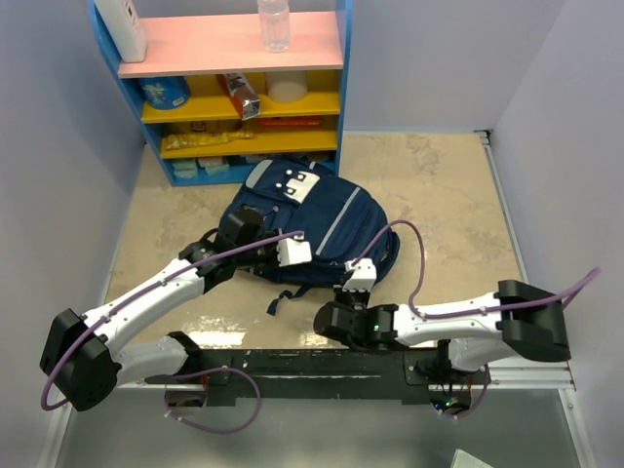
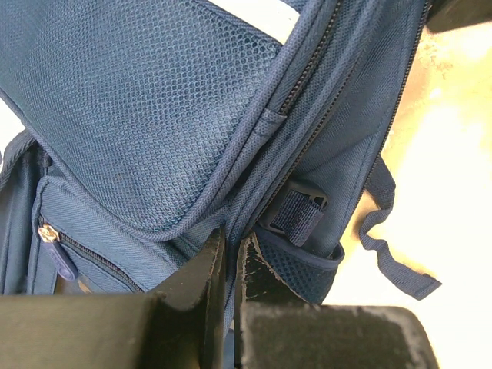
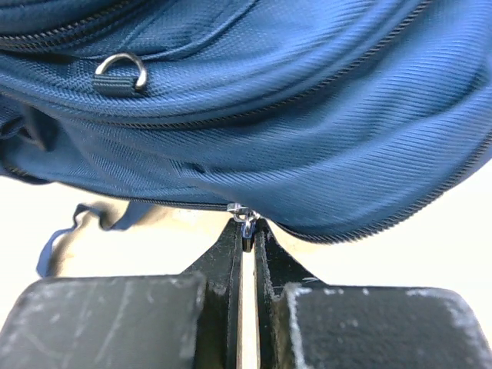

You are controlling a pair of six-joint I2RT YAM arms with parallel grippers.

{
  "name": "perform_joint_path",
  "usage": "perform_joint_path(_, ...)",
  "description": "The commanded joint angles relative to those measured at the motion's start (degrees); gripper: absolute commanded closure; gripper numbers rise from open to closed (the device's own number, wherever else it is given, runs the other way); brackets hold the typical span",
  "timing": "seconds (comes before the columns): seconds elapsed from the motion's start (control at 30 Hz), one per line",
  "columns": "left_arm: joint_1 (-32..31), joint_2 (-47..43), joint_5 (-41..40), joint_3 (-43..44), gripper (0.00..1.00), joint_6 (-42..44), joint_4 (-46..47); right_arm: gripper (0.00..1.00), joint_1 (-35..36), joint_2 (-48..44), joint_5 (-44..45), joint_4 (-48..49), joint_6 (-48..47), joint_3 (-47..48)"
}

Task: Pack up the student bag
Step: Zip the student bag at the center of the board.

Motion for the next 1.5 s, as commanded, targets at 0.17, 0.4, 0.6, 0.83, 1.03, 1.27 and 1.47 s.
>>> perform_joint_path(0.17,0.14,-1.44,0.88,-1.40,1.00,-0.43,1.29,1.00,-1.80,-13.75,-3.11,-3.69,-1.18,-4.22)
perform_joint_path(0.4,0.05,-2.59,0.18,-3.24,1.00,0.62,0.58,1.00,-6.81,-22.98,-8.73,-7.39,-0.21,-7.39)
perform_joint_path(0.6,0.05,-3.38,-0.17,-4.47,1.00,1.85,-0.03,1.00,-9.09,-29.14,-11.20,-11.87,-0.74,-8.62)
perform_joint_path(0.83,0.22,-5.92,-2.01,-5.79,1.00,4.83,-4.94,1.00,-12.35,-29.14,-16.64,-8.55,-5.99,-7.83)
perform_joint_path(1.03,2.41,-11.37,-6.41,-10.71,1.00,9.31,-8.11,1.00,-12.70,-28.44,-29.46,-1.60,-13.22,-7.04)
perform_joint_path(1.27,15.25,-13.48,-4.13,-12.38,1.00,15.21,-12.07,1.00,-12.70,-29.23,-39.40,4.39,-16.03,-9.06)
perform_joint_path(1.47,18.15,-15.51,-3.87,-12.82,1.00,16.01,-13.04,1.00,-12.70,-28.09,-41.52,5.71,-15.86,-9.15)
